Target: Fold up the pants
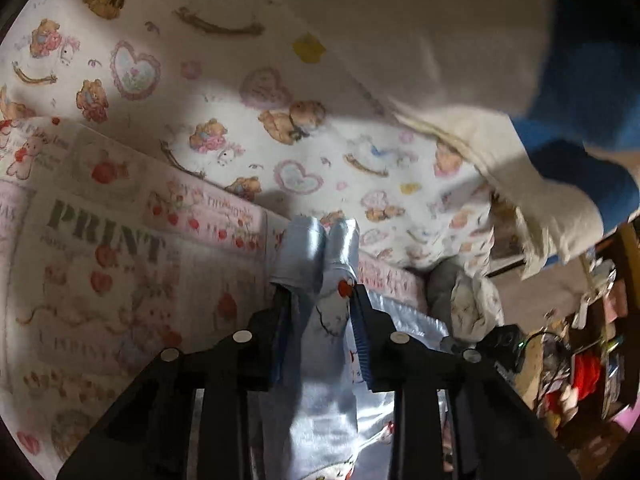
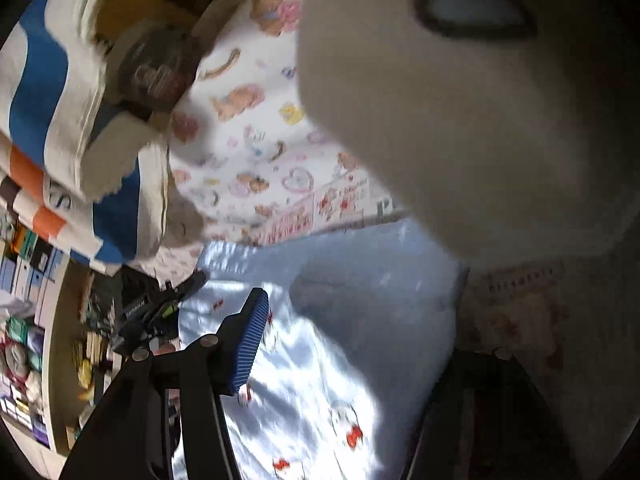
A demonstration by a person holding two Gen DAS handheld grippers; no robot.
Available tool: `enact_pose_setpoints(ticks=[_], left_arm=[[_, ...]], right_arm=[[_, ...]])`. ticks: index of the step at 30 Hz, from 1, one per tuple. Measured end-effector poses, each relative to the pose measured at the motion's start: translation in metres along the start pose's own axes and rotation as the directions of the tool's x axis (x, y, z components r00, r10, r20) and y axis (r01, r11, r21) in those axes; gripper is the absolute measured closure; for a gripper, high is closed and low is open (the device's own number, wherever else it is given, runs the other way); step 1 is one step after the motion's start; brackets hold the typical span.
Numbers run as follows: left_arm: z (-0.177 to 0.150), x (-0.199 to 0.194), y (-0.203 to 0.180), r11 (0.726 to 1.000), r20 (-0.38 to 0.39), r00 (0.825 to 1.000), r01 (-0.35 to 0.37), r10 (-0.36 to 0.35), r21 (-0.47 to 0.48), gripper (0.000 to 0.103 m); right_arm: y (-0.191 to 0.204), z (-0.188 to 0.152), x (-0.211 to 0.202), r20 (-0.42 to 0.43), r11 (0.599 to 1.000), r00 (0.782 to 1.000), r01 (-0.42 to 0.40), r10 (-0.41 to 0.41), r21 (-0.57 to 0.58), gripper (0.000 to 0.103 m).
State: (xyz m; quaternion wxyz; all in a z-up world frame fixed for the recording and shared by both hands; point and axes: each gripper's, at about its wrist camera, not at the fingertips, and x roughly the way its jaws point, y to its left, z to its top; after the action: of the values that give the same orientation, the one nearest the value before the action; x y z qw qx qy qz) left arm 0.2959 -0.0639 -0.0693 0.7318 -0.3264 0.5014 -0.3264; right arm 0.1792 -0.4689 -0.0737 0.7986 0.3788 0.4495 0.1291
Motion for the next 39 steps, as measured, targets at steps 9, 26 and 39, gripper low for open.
enact_pose_setpoints(ticks=[9,26,39], left_arm=[[0.004,0.013,-0.017,0.999,0.006,1.000,-0.016,0.016,0.038,0.080],[-0.004,-0.048,-0.054,0.845,0.274,0.906,-0.406,0.322,0.348,0.097],[-0.034,-0.060,-0.065,0.678,0.418,0.807,-0.583,0.417,0.449,0.036]], right_arm=[[0.010,0.002,0.018,-0.050,0.994,0.993,0.105,-0.107,-0.043,0.093],[0.109,-0.004,0.045,0.138,0.802,0.935,0.351,-0.326,-0.484,0.097],[0.104,-0.019,-0.007,0.355,0.742,0.847,0.523,-0.396,-0.419,0.038]])
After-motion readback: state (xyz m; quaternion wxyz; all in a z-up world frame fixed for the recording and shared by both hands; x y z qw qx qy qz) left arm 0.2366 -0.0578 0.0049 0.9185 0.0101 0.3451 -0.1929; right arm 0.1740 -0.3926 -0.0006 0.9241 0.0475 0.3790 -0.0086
